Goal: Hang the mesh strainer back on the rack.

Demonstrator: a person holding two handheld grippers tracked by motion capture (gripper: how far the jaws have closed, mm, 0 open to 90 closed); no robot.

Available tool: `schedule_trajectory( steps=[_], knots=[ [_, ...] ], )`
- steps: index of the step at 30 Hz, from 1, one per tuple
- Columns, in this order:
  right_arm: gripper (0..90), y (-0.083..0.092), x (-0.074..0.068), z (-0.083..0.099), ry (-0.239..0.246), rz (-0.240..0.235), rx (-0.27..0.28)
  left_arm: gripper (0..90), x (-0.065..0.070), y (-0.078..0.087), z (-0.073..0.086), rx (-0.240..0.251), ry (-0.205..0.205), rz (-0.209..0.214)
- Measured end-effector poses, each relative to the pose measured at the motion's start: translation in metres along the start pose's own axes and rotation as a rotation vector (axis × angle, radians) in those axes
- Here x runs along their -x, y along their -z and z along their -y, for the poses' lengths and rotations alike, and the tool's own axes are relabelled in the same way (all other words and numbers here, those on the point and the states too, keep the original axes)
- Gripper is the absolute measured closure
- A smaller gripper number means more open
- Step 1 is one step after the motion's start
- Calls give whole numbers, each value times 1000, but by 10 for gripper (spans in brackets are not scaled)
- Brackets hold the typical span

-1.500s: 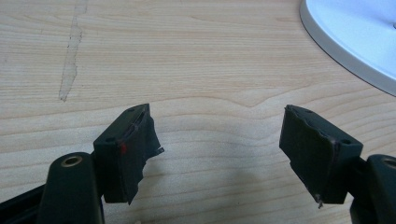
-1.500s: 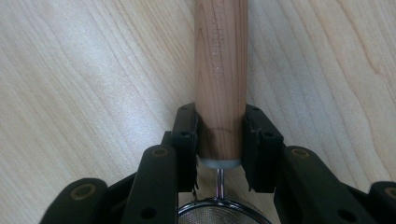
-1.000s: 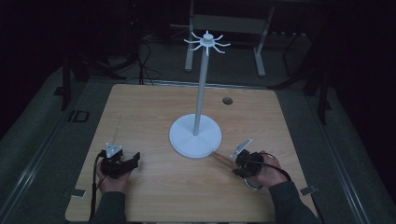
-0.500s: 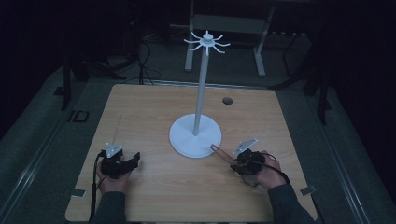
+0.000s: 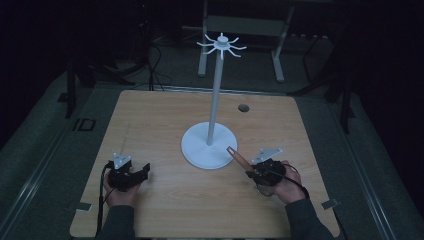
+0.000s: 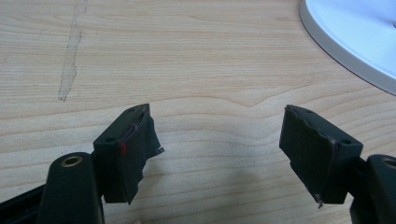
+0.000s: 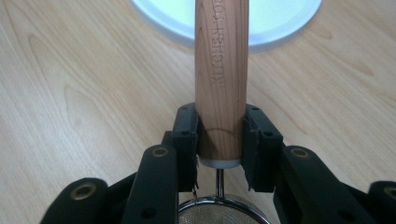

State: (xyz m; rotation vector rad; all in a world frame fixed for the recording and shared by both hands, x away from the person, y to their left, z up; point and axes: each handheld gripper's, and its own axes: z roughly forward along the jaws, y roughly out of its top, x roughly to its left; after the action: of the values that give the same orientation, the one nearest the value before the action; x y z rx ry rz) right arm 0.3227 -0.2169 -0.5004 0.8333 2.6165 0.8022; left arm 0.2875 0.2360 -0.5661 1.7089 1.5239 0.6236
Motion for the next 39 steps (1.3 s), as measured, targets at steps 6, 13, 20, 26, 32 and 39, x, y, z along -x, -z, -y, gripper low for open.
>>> schedule_trajectory(
  steps=[6, 13, 20, 26, 32, 39],
  knots=[
    [691, 1, 0, -1, -15, 30, 44, 262, 0, 0, 0, -1, -1, 0],
    [691, 4, 1, -3, -45, 63, 112, 262, 0, 0, 0, -1, 0, 1],
    [691, 9, 3, -4, -75, 77, 182, 262, 0, 0, 0, -1, -1, 1],
    [691, 11, 5, -6, -98, 89, 219, 262, 0, 0, 0, -1, -1, 2],
    [691, 14, 5, -10, -124, 114, 268, 261, 0, 0, 0, -1, 0, 2],
    [691, 15, 4, -17, -121, 117, 289, 261, 0, 0, 0, 0, 1, 2]
  ],
)
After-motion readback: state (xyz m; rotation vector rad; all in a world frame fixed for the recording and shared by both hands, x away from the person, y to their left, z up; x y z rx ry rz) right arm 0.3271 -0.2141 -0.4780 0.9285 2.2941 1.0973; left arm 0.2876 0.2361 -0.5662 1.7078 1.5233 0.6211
